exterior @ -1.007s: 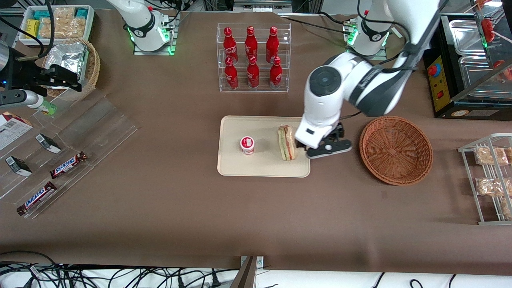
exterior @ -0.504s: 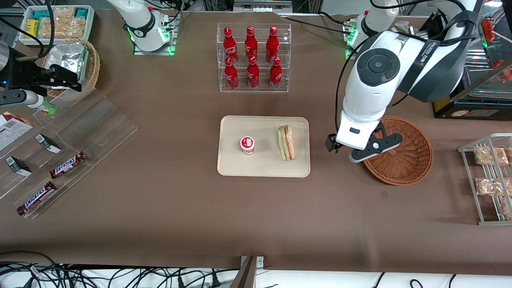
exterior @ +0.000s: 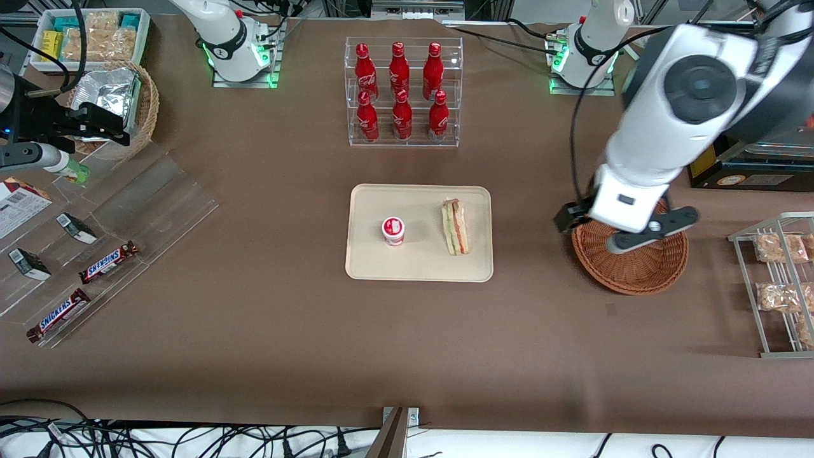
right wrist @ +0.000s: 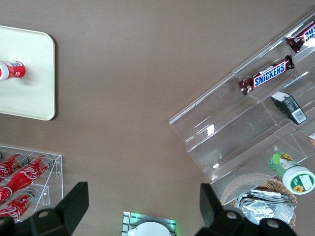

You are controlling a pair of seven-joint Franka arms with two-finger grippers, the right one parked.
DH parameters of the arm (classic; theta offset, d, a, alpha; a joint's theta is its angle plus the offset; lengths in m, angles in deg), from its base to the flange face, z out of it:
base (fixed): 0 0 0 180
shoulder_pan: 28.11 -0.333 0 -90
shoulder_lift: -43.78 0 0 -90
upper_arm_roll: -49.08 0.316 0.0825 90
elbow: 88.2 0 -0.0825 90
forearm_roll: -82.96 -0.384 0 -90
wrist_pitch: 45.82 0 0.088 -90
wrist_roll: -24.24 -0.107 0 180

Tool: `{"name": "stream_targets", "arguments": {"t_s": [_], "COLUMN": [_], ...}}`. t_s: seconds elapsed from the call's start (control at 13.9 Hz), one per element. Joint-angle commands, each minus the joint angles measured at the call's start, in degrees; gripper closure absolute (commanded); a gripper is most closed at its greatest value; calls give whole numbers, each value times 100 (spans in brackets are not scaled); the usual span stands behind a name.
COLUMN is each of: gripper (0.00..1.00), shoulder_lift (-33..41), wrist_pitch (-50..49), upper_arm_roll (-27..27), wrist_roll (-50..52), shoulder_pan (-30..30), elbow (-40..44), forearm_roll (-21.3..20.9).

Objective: Place sandwich from basket to tray

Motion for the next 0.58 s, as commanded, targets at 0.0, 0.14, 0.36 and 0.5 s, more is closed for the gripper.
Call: {"name": "stream_targets", "arguments": {"t_s": [0.0, 0.14, 0.36, 0.5], "gripper": [0, 0, 0, 0], "shoulder_lift": [539, 715, 865, 900], "wrist_pitch": [-365, -620, -780, -990], "upper_arm_roll": [751, 1173, 1648, 1773], "wrist_roll": [-1316, -1994, -3030, -3830], "shoulder_pan": [-18, 9, 9, 9], "elbow": [-103, -103, -103, -103], "forearm_roll": [666, 886, 1202, 1291]}}
